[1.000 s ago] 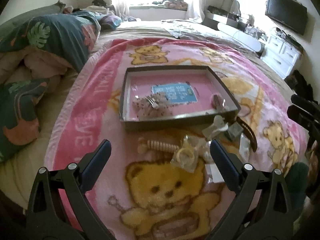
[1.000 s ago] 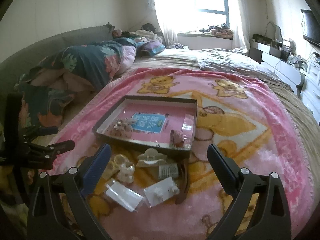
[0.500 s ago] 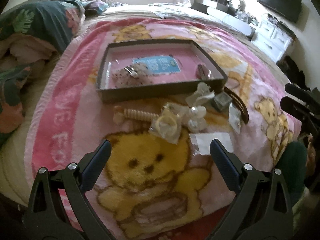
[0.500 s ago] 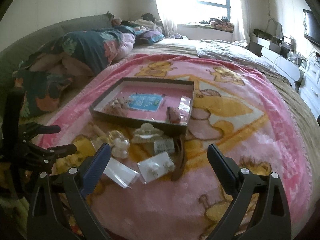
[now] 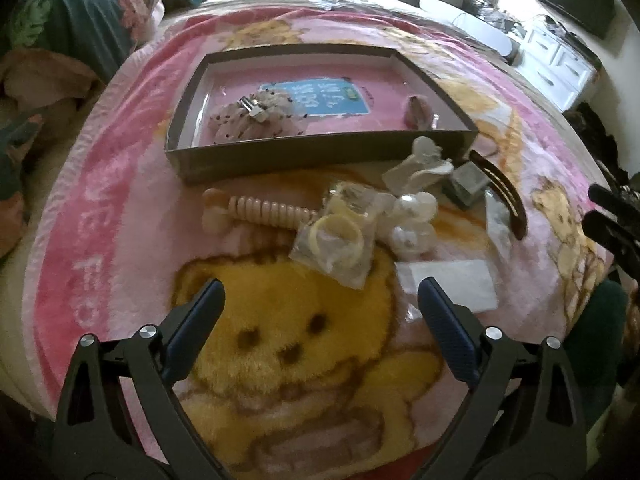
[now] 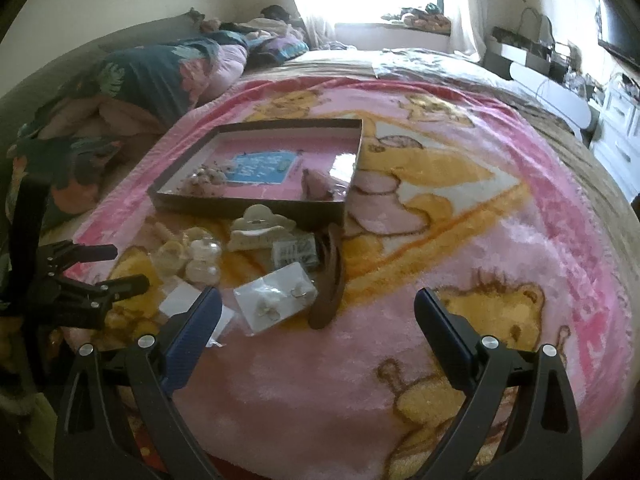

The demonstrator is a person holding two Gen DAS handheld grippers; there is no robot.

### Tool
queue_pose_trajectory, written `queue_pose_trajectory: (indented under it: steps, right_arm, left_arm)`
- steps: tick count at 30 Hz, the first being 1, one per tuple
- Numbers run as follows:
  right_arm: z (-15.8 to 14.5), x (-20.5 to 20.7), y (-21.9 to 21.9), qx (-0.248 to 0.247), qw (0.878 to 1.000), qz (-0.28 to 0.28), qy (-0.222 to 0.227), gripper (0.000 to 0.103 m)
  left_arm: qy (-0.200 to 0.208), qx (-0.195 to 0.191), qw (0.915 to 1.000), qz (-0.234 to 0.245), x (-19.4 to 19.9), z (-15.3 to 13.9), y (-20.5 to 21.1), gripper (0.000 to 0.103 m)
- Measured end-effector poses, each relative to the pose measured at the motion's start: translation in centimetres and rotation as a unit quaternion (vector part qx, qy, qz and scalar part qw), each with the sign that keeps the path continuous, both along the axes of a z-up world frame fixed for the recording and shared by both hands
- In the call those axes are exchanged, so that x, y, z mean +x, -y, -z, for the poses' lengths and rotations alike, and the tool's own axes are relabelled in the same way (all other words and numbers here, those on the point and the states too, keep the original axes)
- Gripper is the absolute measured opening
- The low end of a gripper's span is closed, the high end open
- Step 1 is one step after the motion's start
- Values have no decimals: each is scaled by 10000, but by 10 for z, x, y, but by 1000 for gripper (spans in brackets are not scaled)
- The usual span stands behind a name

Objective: Organize jewelry
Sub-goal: 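Grasp the clear bag with yellow ring with left gripper while right grasps brown hair claw, then lift the bag and the brown claw and carry them over the box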

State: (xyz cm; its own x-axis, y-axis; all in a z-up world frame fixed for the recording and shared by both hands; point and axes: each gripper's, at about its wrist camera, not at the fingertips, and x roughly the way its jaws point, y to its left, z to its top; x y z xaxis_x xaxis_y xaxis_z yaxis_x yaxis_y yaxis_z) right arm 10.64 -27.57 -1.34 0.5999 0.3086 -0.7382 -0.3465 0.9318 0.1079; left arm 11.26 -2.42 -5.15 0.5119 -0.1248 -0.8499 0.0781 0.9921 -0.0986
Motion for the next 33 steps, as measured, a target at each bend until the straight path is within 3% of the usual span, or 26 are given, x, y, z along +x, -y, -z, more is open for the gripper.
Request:
queue_pose_trajectory:
  steps: [5, 14, 20, 25, 33]
  right_arm:
    - [13, 20, -5, -258, 9996, 30, -104, 95]
    - [40, 57, -7, -438, 9973, 38, -593, 71]
    - [56, 72, -19, -515, 9948, -124, -870, 49]
    - [68, 78, -19, -461, 9937, -103, -1016, 11]
    - [60, 67, 4, 25, 9964, 91, -845, 10]
  left_arm:
    - [-88, 19, 10000, -37, 19, 8, -1, 80]
    - [-226, -25, 9997, 38, 35, 23, 4, 62]
    - [-247, -80, 9996, 123, 39, 26, 10, 49]
    - [-270, -62, 9994, 217, 39, 29, 19, 42]
    - [-209, -336, 9991, 168, 36, 26, 14, 37]
